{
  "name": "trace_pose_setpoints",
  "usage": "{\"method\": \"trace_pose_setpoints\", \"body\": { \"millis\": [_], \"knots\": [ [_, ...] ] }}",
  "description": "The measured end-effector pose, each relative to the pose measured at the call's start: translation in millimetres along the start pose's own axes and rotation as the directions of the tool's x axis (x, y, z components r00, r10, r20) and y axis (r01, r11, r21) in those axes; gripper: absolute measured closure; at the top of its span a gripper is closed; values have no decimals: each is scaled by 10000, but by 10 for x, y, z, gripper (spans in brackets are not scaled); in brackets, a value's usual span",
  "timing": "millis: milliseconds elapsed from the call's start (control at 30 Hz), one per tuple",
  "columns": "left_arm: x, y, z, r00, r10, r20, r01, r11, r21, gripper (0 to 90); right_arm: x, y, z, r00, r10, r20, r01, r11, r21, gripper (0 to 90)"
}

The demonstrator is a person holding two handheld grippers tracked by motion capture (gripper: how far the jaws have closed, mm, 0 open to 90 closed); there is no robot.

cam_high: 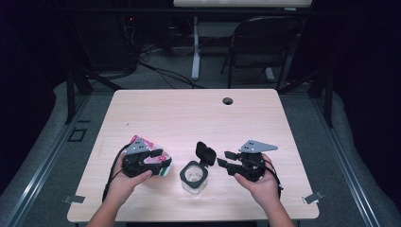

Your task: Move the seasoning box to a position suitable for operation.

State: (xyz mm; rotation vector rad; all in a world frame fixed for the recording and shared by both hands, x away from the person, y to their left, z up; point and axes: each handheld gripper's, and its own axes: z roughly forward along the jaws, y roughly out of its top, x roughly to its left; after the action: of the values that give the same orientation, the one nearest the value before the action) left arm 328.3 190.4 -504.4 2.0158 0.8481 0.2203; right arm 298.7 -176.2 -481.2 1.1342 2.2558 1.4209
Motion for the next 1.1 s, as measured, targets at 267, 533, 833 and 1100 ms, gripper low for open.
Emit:
{"method": "trace_pose_setpoints", "body": {
  "millis": [267,533,833,1100],
  "knots": [
    [280,-57,-156,9852,-1633,-524,1643,9863,148,359,-100,-46,30,9988,-201,452,188,9994,293,519],
    [595,-188,-315,9586,-2655,-1029,2646,9641,-221,258,-185,-91,39,9918,-225,1261,175,9990,400,505],
    [747,-265,-461,9586,-2607,-1148,2562,9652,-532,228,-270,-128,42,9842,703,1627,-740,9971,168,380],
    [626,-192,-713,9669,-1904,-1698,1835,9815,-552,405,-310,-128,26,9824,328,1840,-432,9977,524,348]
  ]
}}
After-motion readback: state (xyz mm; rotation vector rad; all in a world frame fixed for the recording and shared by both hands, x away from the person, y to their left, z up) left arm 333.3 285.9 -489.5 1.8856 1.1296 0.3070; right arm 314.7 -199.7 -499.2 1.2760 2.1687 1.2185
